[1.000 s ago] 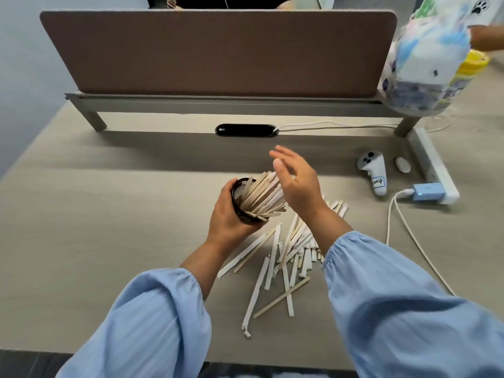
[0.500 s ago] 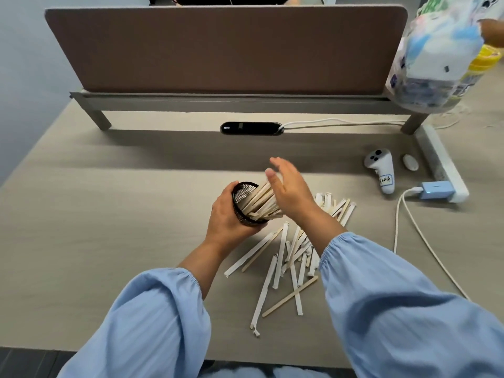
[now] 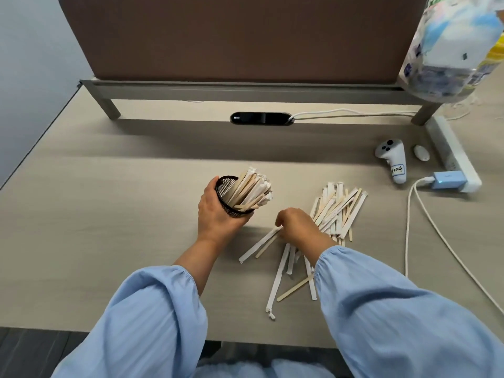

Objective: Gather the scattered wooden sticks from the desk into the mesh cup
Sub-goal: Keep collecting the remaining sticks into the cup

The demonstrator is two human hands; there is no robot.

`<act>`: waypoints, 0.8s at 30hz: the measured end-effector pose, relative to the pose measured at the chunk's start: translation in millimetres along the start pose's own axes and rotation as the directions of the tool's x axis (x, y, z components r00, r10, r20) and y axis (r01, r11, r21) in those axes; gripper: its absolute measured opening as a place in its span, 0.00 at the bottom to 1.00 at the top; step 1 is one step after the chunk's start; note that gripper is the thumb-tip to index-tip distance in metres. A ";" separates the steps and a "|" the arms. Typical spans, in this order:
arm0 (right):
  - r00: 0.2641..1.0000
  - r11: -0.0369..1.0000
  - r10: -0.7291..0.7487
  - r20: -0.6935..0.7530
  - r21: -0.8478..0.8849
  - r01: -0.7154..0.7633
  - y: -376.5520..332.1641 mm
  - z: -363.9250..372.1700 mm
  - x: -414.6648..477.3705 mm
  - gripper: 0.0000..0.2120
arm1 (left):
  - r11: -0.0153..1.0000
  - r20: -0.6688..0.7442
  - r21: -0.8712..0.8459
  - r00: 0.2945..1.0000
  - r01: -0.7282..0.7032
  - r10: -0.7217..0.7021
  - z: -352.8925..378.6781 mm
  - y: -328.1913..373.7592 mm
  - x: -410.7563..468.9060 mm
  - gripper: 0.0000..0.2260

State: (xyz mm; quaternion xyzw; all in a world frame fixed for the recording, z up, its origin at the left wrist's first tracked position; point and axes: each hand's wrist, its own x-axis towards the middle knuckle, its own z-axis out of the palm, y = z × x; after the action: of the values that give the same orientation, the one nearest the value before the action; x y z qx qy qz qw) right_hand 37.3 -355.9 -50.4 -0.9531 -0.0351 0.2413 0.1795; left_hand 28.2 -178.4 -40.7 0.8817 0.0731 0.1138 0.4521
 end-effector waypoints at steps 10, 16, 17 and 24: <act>0.988 0.988 -0.153 0.023 -0.026 0.154 -14.6 25.3 -9.4 0.15 | 1.000 0.006 -0.002 1.000 0.025 -0.025 -12.2 -18.6 -9.6 0.44; 0.990 0.994 -0.109 -0.085 -0.019 0.108 -32.1 39.4 -18.2 0.13 | 1.000 -0.002 0.000 1.000 0.015 -0.015 -24.1 -24.6 -9.6 0.44; 0.991 0.998 -0.065 -0.115 -0.004 0.065 -34.5 41.6 -19.1 0.12 | 1.000 -0.001 0.001 1.000 0.010 -0.010 -25.8 -26.0 -9.6 0.44; 0.976 0.976 0.189 -0.109 0.131 -0.174 -41.7 36.4 -14.2 0.11 | 1.000 0.027 0.016 1.000 -0.005 0.005 -33.8 -30.9 -8.0 0.43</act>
State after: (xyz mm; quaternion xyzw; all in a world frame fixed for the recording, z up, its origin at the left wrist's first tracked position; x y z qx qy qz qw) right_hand 8.4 -307.4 -58.9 -0.9525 0.0777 0.2005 0.2158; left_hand 10.7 -136.0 -47.8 0.8870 0.0657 0.1025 0.4455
